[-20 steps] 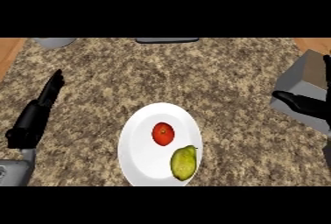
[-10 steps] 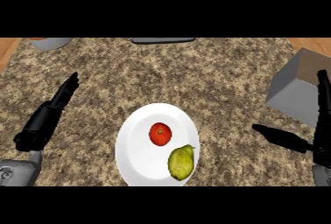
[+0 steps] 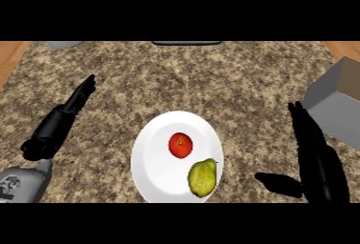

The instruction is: Pick the tomato from the plate and place it in the cardboard box

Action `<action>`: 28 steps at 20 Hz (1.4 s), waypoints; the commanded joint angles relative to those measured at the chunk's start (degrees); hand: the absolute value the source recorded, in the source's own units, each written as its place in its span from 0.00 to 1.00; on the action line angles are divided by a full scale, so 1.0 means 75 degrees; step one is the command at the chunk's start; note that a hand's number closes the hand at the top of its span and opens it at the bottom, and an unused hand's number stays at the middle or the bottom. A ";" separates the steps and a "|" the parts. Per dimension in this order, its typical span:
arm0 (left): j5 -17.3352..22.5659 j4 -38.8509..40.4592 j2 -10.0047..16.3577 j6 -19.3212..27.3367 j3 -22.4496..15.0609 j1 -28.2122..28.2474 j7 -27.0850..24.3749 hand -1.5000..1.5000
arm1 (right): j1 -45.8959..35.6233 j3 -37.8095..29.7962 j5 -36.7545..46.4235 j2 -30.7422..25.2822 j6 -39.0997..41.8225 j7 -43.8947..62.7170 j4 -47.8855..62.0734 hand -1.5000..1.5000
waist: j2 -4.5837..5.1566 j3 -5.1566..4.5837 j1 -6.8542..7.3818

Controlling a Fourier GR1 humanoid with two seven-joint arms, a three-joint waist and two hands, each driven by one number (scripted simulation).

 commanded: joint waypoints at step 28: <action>0.0045 0.0424 -0.0190 -0.0282 0.0135 -0.0324 -0.0120 0.50 | -0.3999 0.0975 0.0913 0.4473 0.4990 0.5428 0.3526 0.00 | 0.0066 0.0074 0.0360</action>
